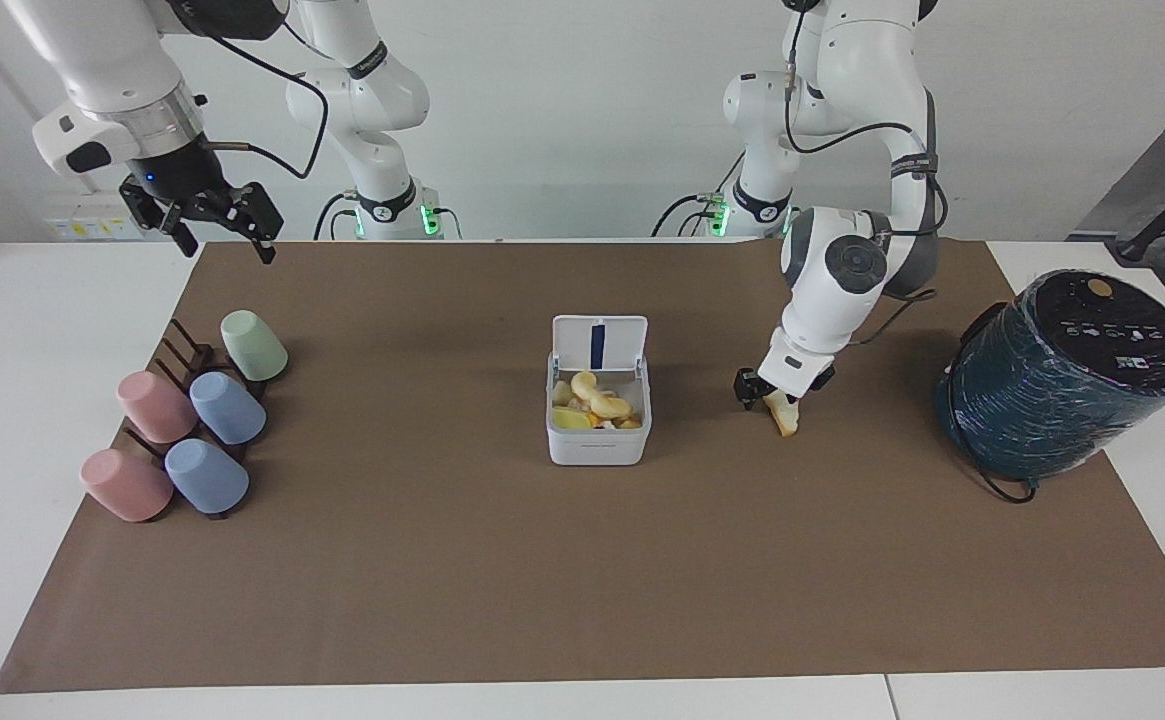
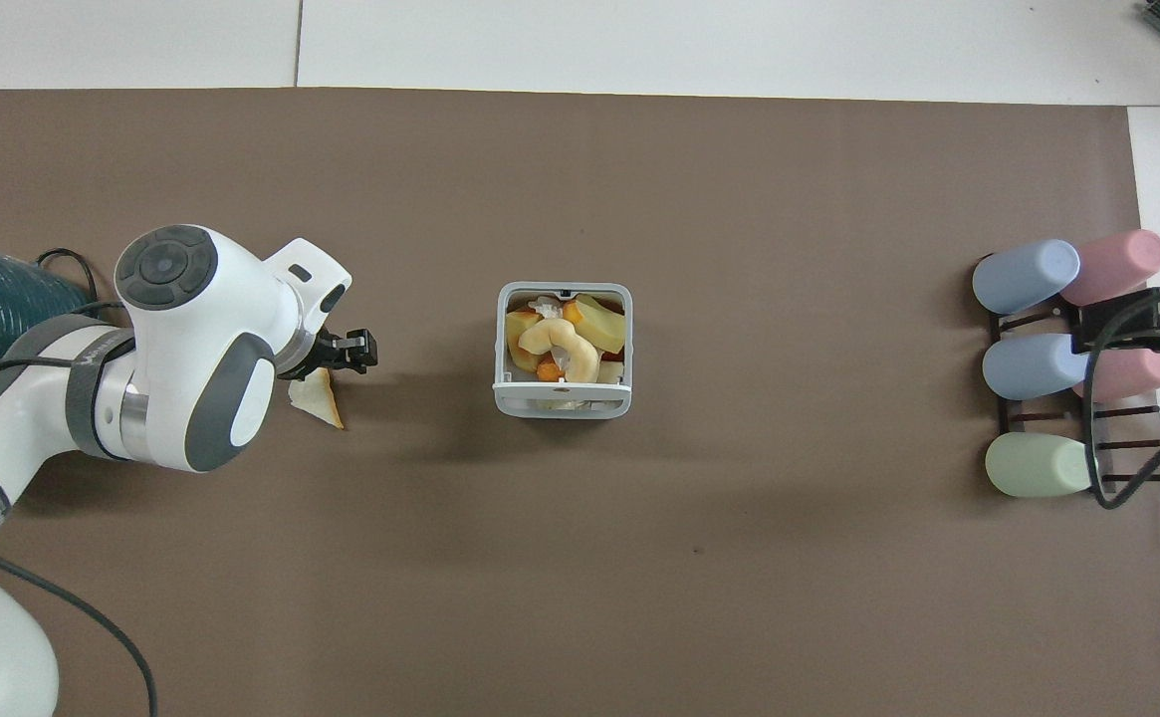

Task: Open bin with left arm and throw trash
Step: 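Lift the bread slice with the left gripper toward the bin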

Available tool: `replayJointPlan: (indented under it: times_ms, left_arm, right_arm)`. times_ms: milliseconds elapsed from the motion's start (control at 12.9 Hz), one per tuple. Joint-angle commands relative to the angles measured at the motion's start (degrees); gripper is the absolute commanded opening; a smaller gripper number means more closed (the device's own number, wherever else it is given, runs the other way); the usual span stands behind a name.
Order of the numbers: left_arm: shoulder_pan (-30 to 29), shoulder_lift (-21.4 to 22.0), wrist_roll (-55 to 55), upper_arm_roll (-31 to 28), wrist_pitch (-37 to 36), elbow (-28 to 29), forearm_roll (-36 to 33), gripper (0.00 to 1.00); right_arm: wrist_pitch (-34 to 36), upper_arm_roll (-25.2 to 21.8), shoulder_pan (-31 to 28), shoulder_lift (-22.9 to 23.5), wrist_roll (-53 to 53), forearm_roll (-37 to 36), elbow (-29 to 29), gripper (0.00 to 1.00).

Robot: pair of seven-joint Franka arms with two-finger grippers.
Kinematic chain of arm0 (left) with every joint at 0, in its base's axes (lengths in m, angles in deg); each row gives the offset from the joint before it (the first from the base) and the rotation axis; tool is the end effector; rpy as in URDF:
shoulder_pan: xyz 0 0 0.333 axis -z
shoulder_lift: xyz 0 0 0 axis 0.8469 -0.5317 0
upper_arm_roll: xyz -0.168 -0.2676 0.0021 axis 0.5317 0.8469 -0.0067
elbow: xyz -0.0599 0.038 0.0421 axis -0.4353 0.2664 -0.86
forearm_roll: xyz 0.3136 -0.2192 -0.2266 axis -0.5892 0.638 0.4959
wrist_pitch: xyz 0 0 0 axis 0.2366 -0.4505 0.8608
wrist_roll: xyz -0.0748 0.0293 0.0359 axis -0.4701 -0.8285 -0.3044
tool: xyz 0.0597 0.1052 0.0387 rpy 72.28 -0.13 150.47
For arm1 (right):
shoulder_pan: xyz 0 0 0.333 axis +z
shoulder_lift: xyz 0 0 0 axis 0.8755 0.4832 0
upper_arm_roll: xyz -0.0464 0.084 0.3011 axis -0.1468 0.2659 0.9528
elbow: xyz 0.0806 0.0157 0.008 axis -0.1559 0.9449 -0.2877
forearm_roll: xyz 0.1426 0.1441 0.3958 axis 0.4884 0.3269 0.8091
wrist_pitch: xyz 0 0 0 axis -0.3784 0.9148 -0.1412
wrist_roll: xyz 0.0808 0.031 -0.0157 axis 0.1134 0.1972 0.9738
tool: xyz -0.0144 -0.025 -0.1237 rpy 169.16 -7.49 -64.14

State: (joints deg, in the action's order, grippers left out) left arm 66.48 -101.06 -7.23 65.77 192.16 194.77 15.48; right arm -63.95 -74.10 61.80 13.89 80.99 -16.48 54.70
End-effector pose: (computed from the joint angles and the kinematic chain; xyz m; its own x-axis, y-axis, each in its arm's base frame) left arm 0.5942 -0.1595 0.2834 0.9969 0.0515 -0.0592 0.0518 -0.9987 0.0029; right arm 0.5838 -0.0244 0.6156 0.9910 -0.1337 -0.0042 -0.1337 -0.9909 0.0160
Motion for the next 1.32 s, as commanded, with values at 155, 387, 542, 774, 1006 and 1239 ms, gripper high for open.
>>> replayJointPlan:
  times_ms: [155,387,542,774,1006,1239]
  left_arm:
    - [-2.6,2.1,-3.1,0.3,9.5,8.0,-1.4,0.75]
    - [-2.5,1.7,-3.0,0.3,13.9,11.1,-1.3,0.72]
    - [-2.5,1.7,-2.7,0.3,13.3,11.0,-1.3,0.39]
    - [-2.6,1.5,-2.7,0.3,11.3,8.6,-1.3,0.0]
    - [-2.2,1.4,-2.4,0.3,4.5,2.2,-1.3,0.0]
    - [-1.5,1.5,0.0,0.4,-1.9,-3.6,-1.3,0.0]
  right_arm:
    - [0.8,0.2,0.1,0.4,0.7,-0.6,-0.9,1.0]
    - [0.8,0.2,0.1,0.2,0.7,-0.5,-0.7,1.0]
    - [0.6,0.2,0.1,0.2,0.7,-0.6,-0.6,1.0]
    - [0.7,0.2,0.1,0.1,0.7,-0.5,-0.6,1.0]
    - [0.8,0.2,0.1,0.1,0.8,-0.5,-0.6,1.0]
    - [0.8,0.2,0.1,0.1,0.8,-0.5,-0.5,1.0]
